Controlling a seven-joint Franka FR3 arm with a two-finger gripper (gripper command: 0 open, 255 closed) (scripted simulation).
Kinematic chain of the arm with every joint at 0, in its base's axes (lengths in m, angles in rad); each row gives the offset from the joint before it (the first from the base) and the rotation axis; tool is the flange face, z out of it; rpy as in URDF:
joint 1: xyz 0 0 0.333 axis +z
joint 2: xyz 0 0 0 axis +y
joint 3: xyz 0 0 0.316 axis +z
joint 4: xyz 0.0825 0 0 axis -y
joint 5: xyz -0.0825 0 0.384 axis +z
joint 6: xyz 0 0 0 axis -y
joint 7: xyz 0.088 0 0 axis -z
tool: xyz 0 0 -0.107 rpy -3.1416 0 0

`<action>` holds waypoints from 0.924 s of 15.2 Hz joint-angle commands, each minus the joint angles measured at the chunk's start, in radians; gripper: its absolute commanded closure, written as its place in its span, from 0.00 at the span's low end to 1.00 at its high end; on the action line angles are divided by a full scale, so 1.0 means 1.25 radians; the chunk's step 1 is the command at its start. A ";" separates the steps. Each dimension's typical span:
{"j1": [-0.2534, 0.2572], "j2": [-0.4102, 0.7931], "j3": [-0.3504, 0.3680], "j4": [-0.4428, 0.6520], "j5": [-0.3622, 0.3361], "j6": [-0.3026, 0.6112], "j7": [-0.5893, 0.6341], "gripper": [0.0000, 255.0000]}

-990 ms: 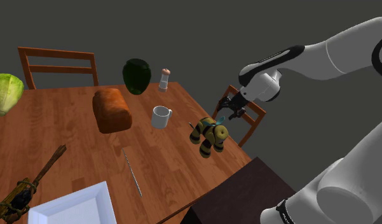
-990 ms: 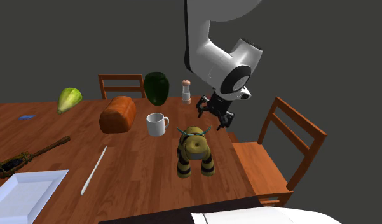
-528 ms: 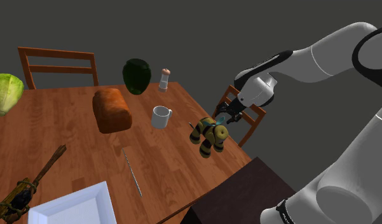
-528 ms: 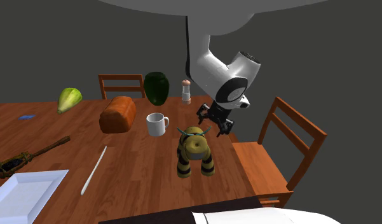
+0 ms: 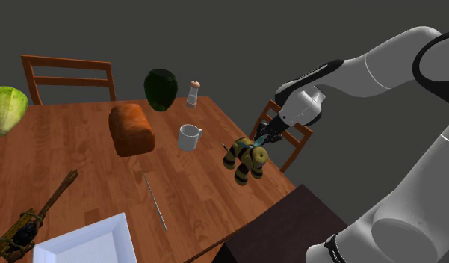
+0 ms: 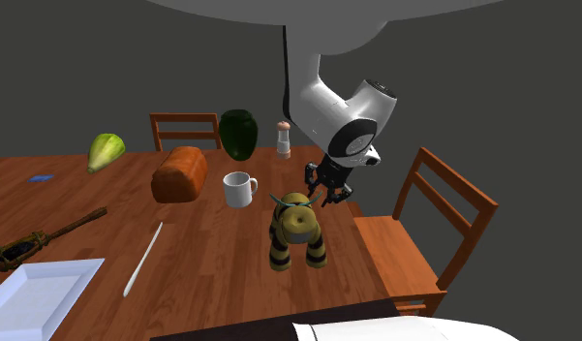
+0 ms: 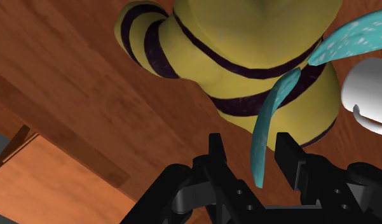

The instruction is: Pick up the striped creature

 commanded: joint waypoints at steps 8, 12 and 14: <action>0.009 -0.062 -0.020 -0.006 -0.086 -0.038 0.077 1.00; 0.011 -0.101 -0.029 -0.006 -0.138 -0.065 0.125 1.00; 0.011 -0.120 -0.032 -0.004 -0.163 -0.080 0.147 1.00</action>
